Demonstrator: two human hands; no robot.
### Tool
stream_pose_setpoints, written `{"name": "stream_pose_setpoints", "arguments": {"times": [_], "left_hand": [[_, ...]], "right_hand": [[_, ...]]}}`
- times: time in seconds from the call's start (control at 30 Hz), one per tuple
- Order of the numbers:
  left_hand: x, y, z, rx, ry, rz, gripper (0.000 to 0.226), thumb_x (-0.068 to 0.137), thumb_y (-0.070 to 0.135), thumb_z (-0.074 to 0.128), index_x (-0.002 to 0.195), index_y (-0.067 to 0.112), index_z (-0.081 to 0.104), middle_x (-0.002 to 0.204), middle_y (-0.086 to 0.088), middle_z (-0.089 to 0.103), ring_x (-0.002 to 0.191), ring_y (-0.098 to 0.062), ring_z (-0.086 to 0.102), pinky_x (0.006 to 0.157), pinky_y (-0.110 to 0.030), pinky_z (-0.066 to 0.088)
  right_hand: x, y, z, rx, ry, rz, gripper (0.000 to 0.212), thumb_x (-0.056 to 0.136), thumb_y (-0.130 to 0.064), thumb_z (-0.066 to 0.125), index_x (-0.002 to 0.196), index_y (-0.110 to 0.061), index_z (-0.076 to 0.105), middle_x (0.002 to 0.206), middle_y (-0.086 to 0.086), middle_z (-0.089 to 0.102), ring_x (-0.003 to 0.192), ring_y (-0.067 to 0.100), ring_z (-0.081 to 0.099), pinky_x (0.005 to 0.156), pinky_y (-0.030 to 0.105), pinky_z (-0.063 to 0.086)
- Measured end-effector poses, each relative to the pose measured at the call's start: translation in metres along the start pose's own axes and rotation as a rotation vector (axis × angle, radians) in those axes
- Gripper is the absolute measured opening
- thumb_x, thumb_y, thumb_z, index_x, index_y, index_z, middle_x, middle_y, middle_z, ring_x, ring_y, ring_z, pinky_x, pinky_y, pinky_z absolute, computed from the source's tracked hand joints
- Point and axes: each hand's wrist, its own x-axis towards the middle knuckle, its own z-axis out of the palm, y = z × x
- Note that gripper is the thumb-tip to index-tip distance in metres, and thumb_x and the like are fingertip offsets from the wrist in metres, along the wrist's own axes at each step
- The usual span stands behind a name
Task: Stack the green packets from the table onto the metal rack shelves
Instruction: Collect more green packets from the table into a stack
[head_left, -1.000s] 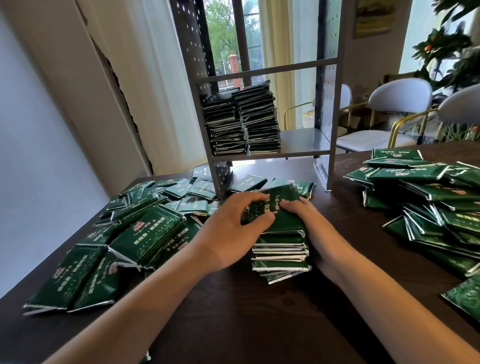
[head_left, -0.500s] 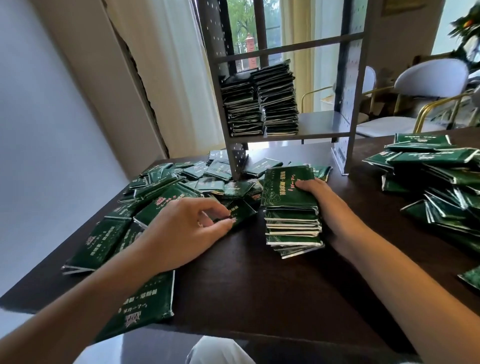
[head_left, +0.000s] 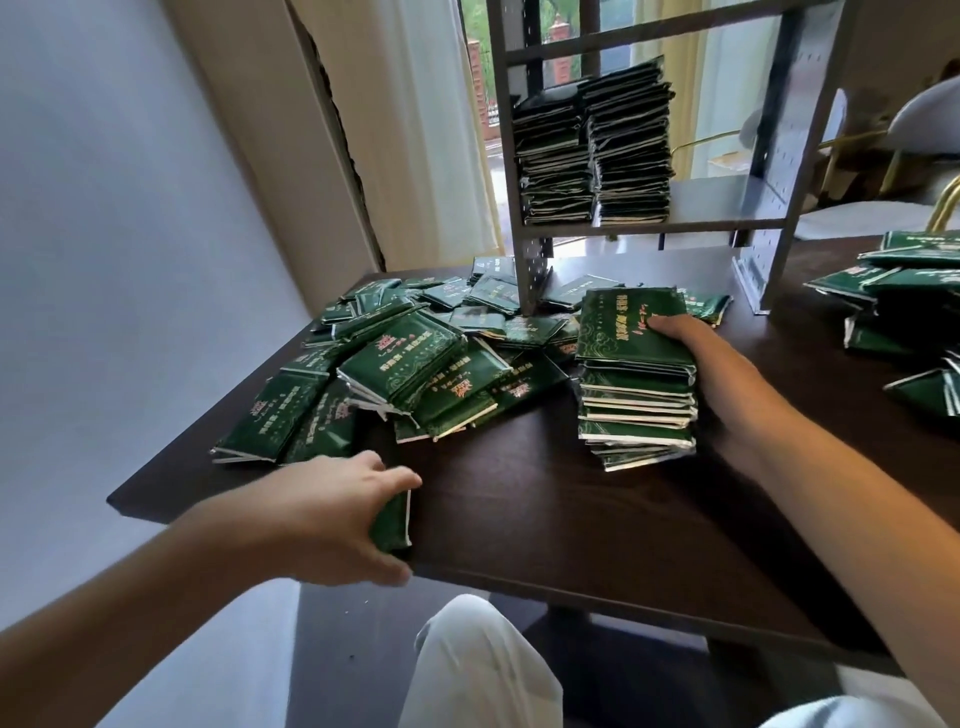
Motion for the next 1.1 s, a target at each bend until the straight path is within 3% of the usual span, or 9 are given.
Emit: {"name": "stream_pose_setpoints", "arguments": {"times": [0.23,0.4,0.6,0.73,0.83,0.93,1.0,1.1], "left_hand": [[0.012,0.011,0.008,-0.045,0.078,0.127,0.088,0.085,0.030,0.074,0.153,0.047,0.020,0.149,0.013,0.031,0.131,-0.014,0.044,0.105,-0.033,0.043],[0.010,0.030,0.002,-0.080,0.145,0.275,0.088,0.085,0.007,0.064,0.152,0.048,0.023,0.152,0.018,0.026,0.136,-0.009,0.036,0.110,-0.026,0.037],[0.006,0.065,0.005,-0.170,0.300,0.483,0.082,0.085,0.006,0.054,0.150,0.049,0.029,0.156,0.023,0.025,0.139,-0.003,0.033,0.110,-0.018,0.030],[0.010,0.078,0.002,-0.304,0.436,0.595,0.065,0.090,0.022,0.057,0.148,0.045,0.039,0.143,0.022,0.050,0.125,0.001,0.048,0.105,-0.015,0.038],[0.017,0.078,-0.008,-0.410,0.625,0.559,0.042,0.094,0.033,0.060,0.136,0.040,0.057,0.120,0.022,0.065,0.107,0.002,0.062,0.092,-0.022,0.051],[0.026,0.070,-0.028,-0.526,0.871,0.437,0.030,0.091,0.030,0.068,0.120,0.038,0.069,0.101,0.029,0.068,0.087,0.010,0.064,0.076,-0.011,0.053],[0.026,0.065,-0.052,-0.647,0.956,0.332,0.027,0.089,0.026,0.072,0.108,0.046,0.069,0.089,0.035,0.067,0.073,0.009,0.066,0.066,-0.006,0.051],[0.025,0.060,-0.092,-0.805,0.987,0.237,0.030,0.085,0.024,0.076,0.095,0.049,0.063,0.082,0.026,0.069,0.063,0.006,0.067,0.057,-0.010,0.052]], "right_hand": [[0.000,0.000,0.001,0.004,-0.003,-0.004,0.043,0.094,-0.038,0.061,0.133,-0.020,0.055,0.083,0.004,0.077,0.067,0.023,0.074,0.061,0.030,0.058],[0.001,0.000,0.000,0.002,0.001,-0.002,0.043,0.094,-0.039,0.061,0.133,-0.020,0.055,0.086,0.005,0.077,0.069,0.023,0.074,0.065,0.032,0.058],[-0.002,-0.001,-0.001,0.001,-0.001,0.005,0.045,0.094,-0.040,0.062,0.133,-0.019,0.056,0.088,0.006,0.078,0.069,0.023,0.074,0.060,0.030,0.059],[-0.003,-0.002,-0.001,0.003,-0.010,0.004,0.044,0.094,-0.039,0.061,0.132,-0.017,0.058,0.092,0.009,0.078,0.069,0.024,0.074,0.056,0.029,0.059],[-0.003,-0.003,-0.002,-0.016,-0.020,0.007,0.045,0.094,-0.041,0.061,0.132,-0.017,0.057,0.100,0.012,0.077,0.075,0.027,0.075,0.061,0.031,0.060],[0.000,-0.001,-0.002,-0.023,-0.017,-0.003,0.045,0.094,-0.041,0.061,0.133,-0.019,0.055,0.103,0.015,0.077,0.080,0.030,0.075,0.067,0.034,0.060],[0.002,-0.001,-0.003,-0.009,-0.008,-0.012,0.042,0.094,-0.040,0.061,0.131,-0.020,0.056,0.102,0.014,0.077,0.082,0.031,0.075,0.072,0.036,0.059],[0.003,-0.001,-0.003,-0.001,-0.006,-0.004,0.040,0.094,-0.040,0.060,0.128,-0.018,0.059,0.105,0.017,0.076,0.081,0.031,0.073,0.075,0.038,0.057]]}}
